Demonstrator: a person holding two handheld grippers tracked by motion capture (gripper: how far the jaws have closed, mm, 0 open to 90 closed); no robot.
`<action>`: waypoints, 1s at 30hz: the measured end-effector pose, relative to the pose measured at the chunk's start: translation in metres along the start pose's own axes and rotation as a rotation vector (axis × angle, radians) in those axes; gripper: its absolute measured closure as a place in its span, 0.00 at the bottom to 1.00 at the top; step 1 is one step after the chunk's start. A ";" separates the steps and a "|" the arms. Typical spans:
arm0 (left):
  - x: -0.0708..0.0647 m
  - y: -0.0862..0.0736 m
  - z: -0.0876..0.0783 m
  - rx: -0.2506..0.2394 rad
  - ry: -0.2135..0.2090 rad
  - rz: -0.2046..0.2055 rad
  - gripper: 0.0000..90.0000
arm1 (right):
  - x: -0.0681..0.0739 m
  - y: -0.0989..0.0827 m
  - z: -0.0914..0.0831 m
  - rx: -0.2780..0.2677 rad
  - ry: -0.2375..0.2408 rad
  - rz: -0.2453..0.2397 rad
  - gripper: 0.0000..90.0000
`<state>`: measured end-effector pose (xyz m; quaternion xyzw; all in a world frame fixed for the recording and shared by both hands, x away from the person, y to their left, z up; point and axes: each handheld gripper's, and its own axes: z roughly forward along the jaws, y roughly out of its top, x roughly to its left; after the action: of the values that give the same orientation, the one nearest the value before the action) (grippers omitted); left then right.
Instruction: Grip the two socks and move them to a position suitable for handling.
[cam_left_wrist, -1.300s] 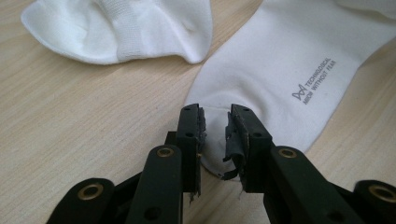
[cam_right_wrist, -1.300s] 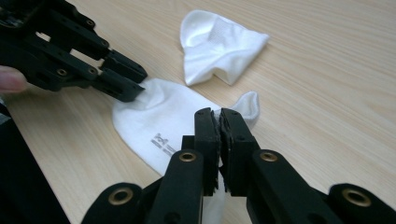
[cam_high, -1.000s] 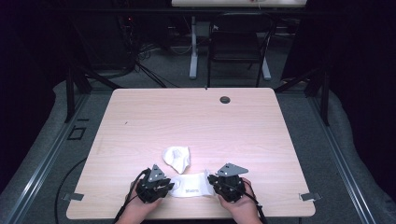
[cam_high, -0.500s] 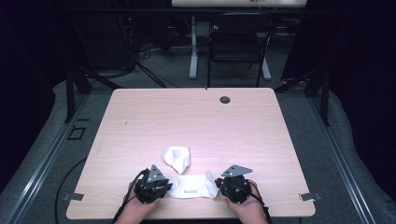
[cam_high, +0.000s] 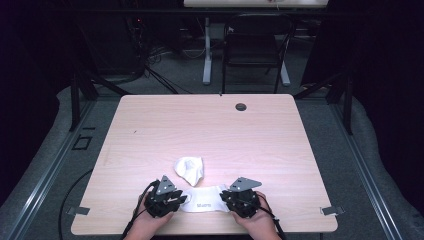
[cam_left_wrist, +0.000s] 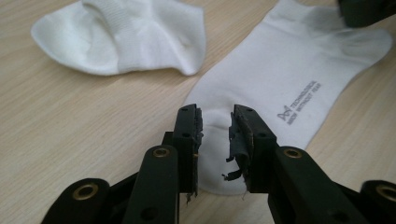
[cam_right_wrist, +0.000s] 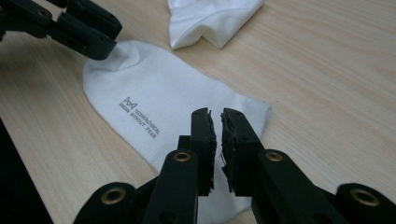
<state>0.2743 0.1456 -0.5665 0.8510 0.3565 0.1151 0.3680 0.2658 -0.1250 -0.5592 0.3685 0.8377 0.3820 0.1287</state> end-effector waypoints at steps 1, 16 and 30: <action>-0.001 0.001 0.000 -0.002 -0.003 0.011 0.79 | 0.000 0.000 0.003 0.008 0.003 -0.001 0.92; -0.004 -0.002 0.010 0.039 -0.030 0.029 0.77 | -0.011 -0.009 0.013 0.073 -0.013 0.036 0.89; 0.001 -0.004 0.007 0.051 -0.032 0.024 0.77 | -0.016 -0.011 0.011 0.070 -0.014 0.061 0.91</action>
<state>0.2762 0.1445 -0.5741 0.8660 0.3432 0.0970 0.3504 0.2761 -0.1353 -0.5759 0.4009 0.8379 0.3536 0.1097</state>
